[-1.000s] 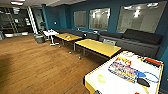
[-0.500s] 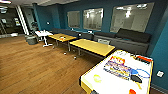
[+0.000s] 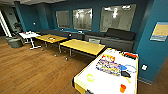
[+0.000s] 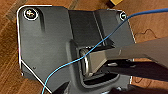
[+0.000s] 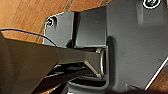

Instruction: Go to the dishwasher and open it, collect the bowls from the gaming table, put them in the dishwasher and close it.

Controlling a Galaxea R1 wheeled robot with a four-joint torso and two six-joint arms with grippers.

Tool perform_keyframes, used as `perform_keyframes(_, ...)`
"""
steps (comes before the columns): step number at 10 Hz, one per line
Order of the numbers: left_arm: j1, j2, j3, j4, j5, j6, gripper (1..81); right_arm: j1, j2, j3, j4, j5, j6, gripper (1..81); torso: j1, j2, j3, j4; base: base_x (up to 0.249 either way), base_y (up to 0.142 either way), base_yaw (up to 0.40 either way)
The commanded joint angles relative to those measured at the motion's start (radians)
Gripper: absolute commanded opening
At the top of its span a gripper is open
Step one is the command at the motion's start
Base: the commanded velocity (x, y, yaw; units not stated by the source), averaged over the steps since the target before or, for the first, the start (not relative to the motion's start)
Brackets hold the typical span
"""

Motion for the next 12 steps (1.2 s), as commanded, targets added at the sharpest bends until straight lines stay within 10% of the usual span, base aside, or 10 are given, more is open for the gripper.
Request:
perform_keyframes(1,-0.035,-0.004,0.007,0.011,0.053,0.002,81.1,0.037,0.005,0.009,-0.014,-0.049,-0.004,81.1,0.0,0.0,0.0,0.0,0.0,0.0,-0.289)
perform_keyframes(12,-0.035,-0.004,0.004,0.009,0.052,0.002,81.1,0.037,0.005,0.009,-0.012,-0.049,-0.004,81.1,0.0,0.0,0.0,0.0,0.0,0.0,-0.283)
